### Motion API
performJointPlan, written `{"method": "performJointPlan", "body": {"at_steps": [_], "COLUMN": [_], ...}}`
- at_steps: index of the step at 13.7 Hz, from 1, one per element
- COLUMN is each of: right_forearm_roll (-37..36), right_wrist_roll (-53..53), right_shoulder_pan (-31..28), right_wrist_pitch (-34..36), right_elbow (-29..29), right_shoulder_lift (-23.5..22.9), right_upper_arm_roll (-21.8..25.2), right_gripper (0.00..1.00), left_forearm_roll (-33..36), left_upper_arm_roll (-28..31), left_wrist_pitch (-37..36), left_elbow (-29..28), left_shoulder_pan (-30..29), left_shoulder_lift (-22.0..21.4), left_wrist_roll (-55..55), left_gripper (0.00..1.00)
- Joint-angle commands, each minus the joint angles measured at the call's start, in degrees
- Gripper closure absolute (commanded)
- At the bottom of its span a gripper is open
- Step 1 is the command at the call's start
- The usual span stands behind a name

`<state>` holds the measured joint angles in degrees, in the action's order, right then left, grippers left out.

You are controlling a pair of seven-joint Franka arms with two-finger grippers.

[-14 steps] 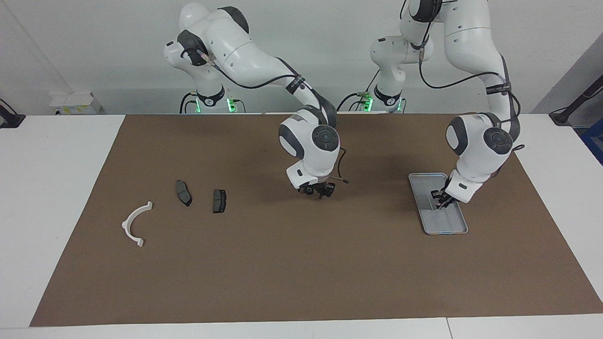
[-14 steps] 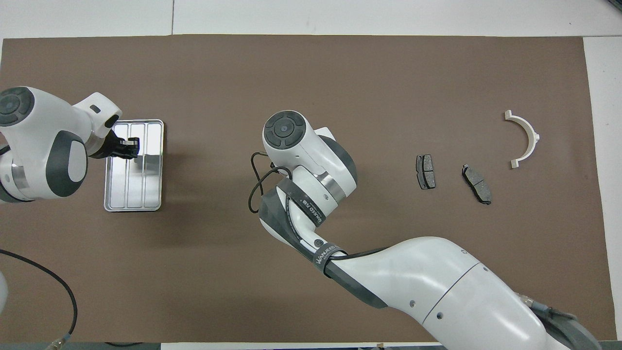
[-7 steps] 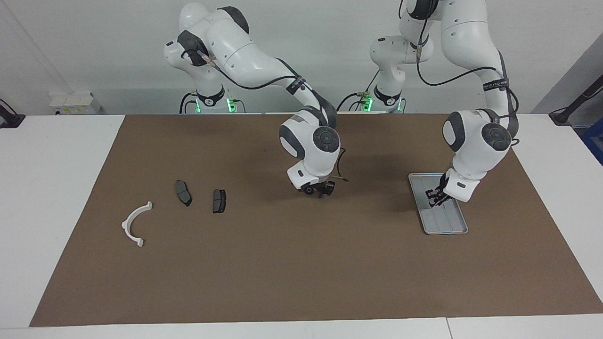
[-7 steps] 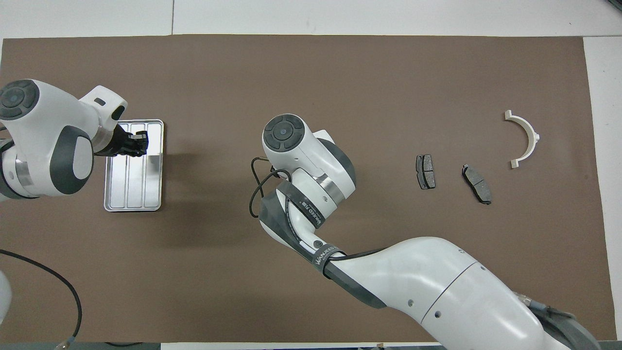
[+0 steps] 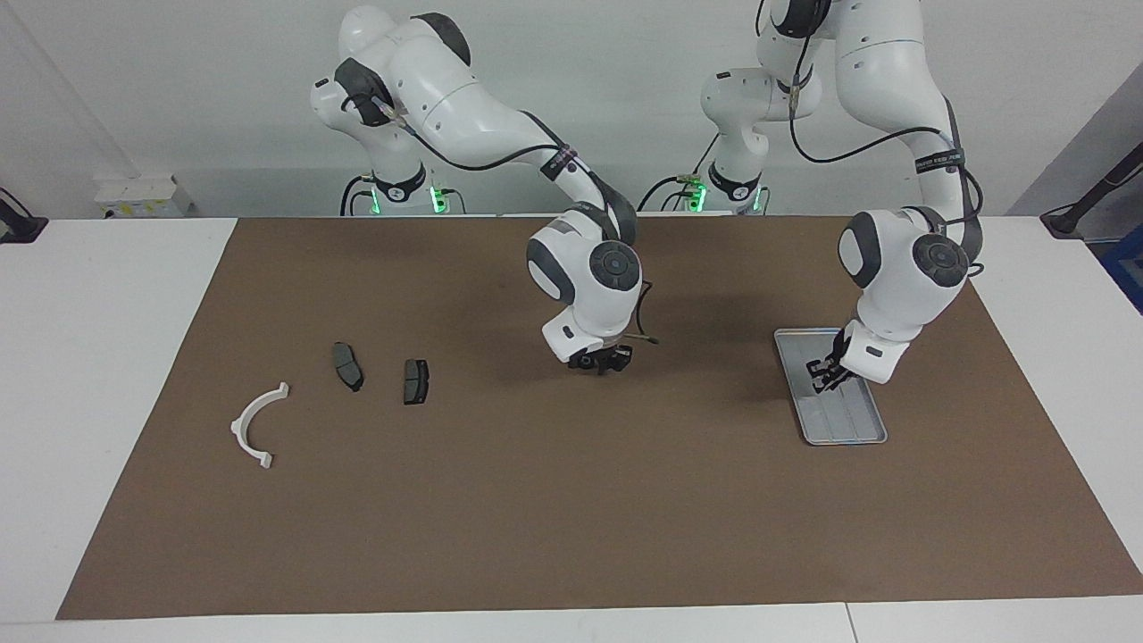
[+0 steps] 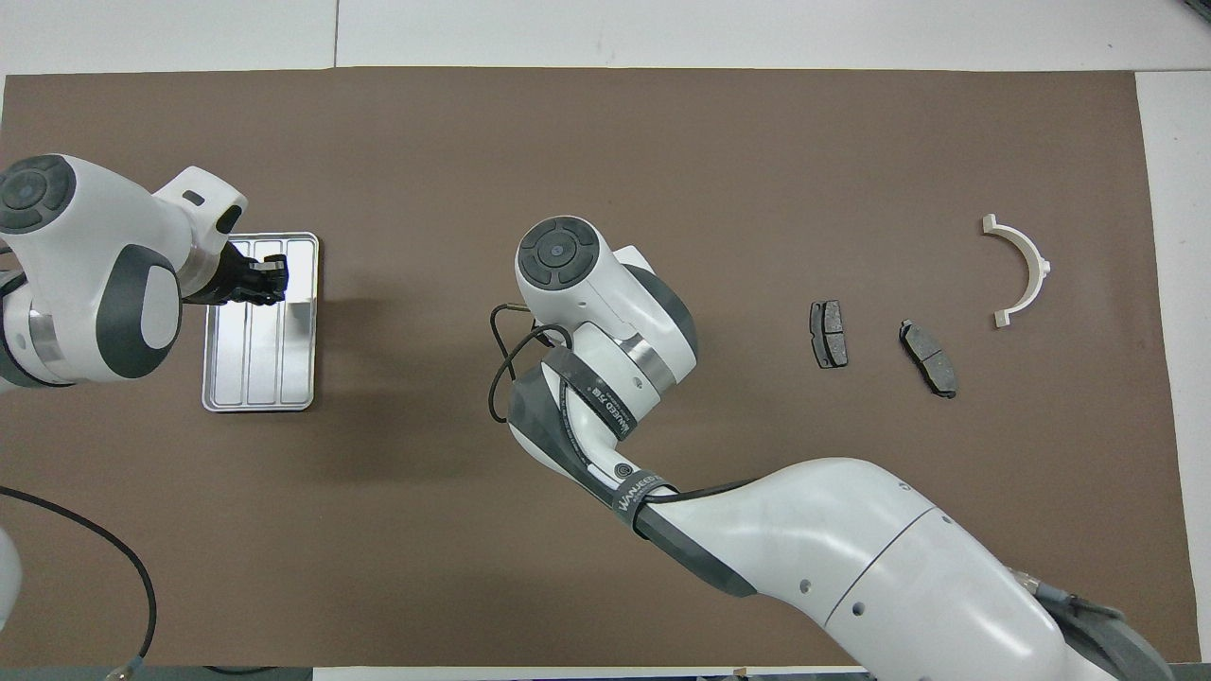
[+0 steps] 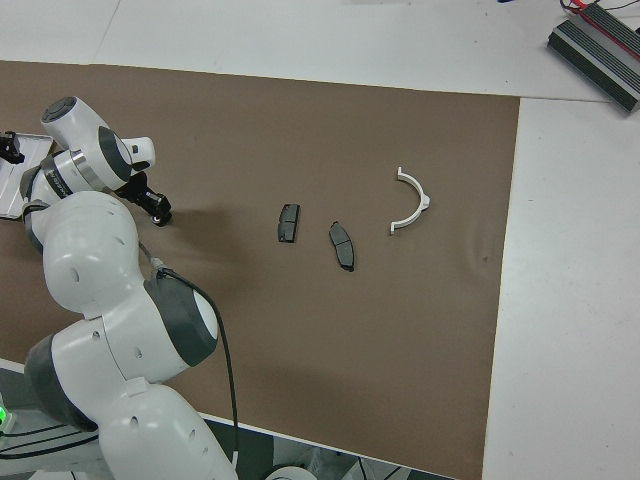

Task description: Place bearing gear from tray to pile

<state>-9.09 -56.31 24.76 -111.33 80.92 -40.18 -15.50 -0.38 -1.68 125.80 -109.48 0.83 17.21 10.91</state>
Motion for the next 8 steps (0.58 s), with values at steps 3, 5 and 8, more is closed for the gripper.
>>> {"method": "performJointPlan", "body": {"at_steps": [3, 5, 8], "right_forearm_roll": [-1.1, -1.0, -1.0], "right_wrist_roll": [2.3, 2.4, 2.3], "right_shoulder_pan": [-1.6, -1.6, -1.6], "right_wrist_pitch": [-0.1, -0.2, -0.1], "right_elbow": [1.0, 1.0, 1.1], "right_shoulder_lift": [-0.2, -0.6, -0.8], "right_upper_arm_roll": [-1.3, -1.8, -2.0], "right_gripper": [0.62, 0.65, 0.65], "left_forearm_roll": [-0.8, -0.8, -0.8], "left_upper_arm_roll": [0.5, 0.5, 0.4], "left_wrist_pitch": [-1.1, -1.1, -1.1], "left_elbow": [-0.6, -0.5, -0.4], "left_shoulder_pan": [0.4, 0.4, 0.4], "left_shoulder_lift": [-1.0, -1.0, -1.0], "left_wrist_roll": [0.4, 0.4, 0.4], "left_gripper": [1.00, 1.00, 1.00]}}
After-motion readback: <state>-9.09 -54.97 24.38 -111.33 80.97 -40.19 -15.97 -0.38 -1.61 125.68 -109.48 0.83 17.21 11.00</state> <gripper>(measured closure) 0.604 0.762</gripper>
